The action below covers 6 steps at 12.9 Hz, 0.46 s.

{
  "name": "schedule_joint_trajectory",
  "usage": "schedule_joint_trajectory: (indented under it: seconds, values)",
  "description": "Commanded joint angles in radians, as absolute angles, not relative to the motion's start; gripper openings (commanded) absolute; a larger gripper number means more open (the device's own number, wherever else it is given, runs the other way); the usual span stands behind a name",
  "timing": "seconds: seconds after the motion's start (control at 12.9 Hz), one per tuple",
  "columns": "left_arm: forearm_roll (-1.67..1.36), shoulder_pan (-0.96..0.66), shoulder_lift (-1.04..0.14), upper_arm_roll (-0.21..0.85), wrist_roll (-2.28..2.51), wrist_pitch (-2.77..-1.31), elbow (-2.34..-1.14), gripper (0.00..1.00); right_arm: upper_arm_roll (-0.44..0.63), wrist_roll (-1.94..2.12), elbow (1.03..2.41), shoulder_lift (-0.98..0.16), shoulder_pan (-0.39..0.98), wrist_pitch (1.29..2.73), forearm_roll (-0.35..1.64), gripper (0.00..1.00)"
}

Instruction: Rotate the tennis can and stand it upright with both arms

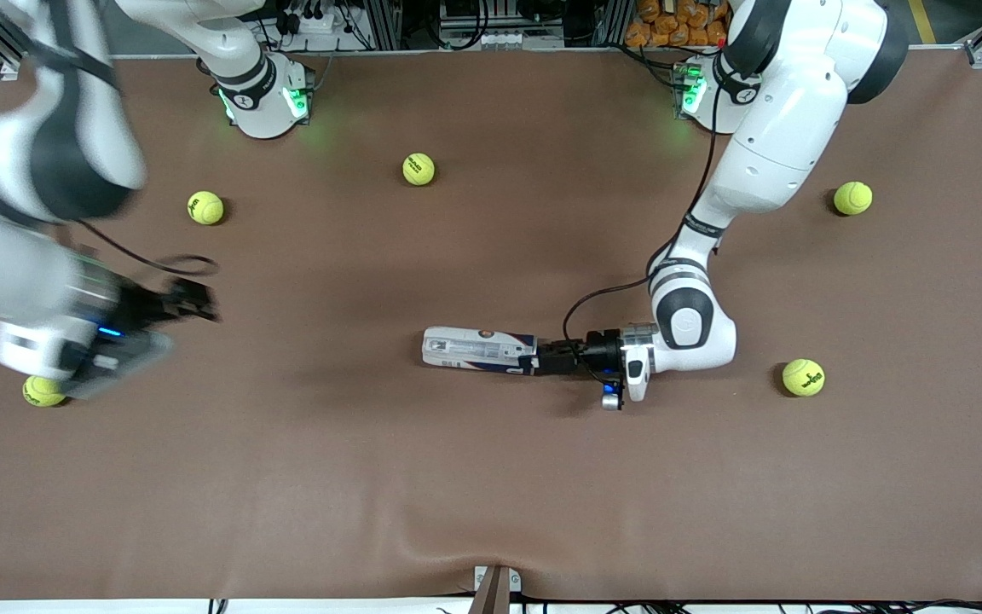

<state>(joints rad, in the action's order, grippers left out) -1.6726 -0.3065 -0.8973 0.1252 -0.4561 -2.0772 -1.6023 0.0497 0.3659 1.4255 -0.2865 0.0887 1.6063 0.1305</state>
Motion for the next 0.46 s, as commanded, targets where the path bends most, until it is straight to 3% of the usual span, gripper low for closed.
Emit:
schedule_joint_trajectory:
  seconds: [0.0,0.08,0.15,0.39]
  values:
    - [-1.695,-0.321,-0.904,0.118,-0.495,-2.085,-1.585,0.28,0.044,0.348,1.477,-0.193,0.000,1.540,0.133,1.00]
    - [-1.689,-0.333,-0.893,0.111,-0.494,-2.101,-1.586,0.12,0.052,0.342,1.479,-0.177,-0.011,1.510,0.133,1.00]
    - [-1.686,-0.333,-0.879,0.109,-0.488,-2.126,-1.586,0.05,0.061,0.301,1.477,-0.158,-0.023,1.482,0.133,1.00]
    - [-1.603,-0.341,-0.847,0.109,-0.476,-2.172,-1.580,0.00,0.060,0.178,1.479,-0.098,-0.032,1.433,0.100,1.00]
